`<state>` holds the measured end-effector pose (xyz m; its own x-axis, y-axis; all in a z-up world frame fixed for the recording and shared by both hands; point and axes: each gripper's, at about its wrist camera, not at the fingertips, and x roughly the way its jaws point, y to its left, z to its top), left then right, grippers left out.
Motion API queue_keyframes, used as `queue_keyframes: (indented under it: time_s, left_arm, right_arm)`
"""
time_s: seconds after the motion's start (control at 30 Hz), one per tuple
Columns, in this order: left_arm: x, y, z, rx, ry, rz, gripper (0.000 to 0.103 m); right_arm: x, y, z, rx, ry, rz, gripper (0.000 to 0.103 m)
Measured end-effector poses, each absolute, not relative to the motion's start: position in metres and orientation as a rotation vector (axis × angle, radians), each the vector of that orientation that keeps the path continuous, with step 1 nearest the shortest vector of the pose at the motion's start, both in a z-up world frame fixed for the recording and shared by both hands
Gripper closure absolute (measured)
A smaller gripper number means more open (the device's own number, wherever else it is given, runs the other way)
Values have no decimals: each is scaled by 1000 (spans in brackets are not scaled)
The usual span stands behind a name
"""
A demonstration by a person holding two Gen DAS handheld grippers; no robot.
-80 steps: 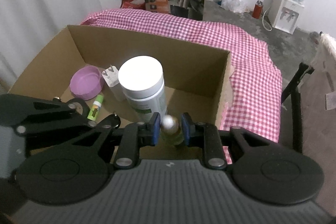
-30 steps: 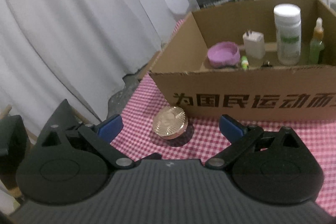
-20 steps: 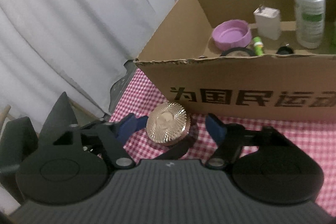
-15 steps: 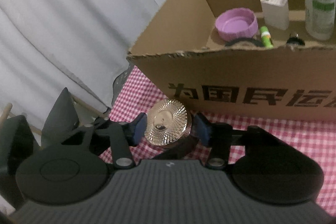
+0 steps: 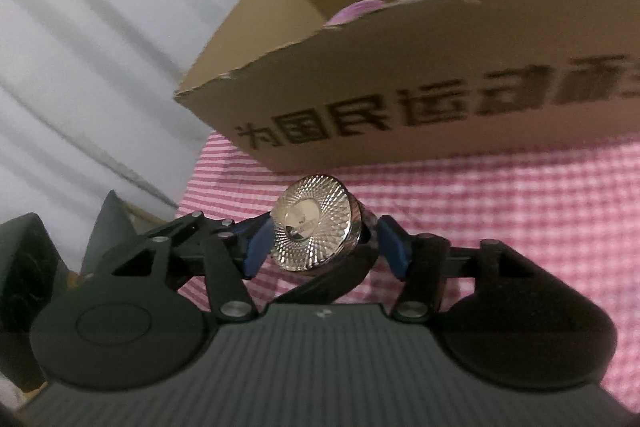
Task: Organize rigid objects
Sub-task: 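Lower the right gripper onto the gold round tin, then close the right gripper on the gold round tin's rim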
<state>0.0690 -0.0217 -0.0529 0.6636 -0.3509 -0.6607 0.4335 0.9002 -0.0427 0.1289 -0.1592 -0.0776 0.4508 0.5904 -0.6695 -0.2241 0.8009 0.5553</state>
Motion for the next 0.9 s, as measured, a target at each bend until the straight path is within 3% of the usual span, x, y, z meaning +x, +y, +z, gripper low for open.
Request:
queue_keyframes:
  time_s: [0.3,0.6,0.9]
  left_arm:
    - [74,-49,-59,209,754,-463,42]
    - [91,-67,-56,200,780,-426,46]
    - [79,-82,-57,228,778,-454,46]
  right_arm:
    - [112,-196,-82,503,926,436,40]
    - [103,-216,-87,559,876,487,57]
    - [80,-239,-82,539,871,479,54]
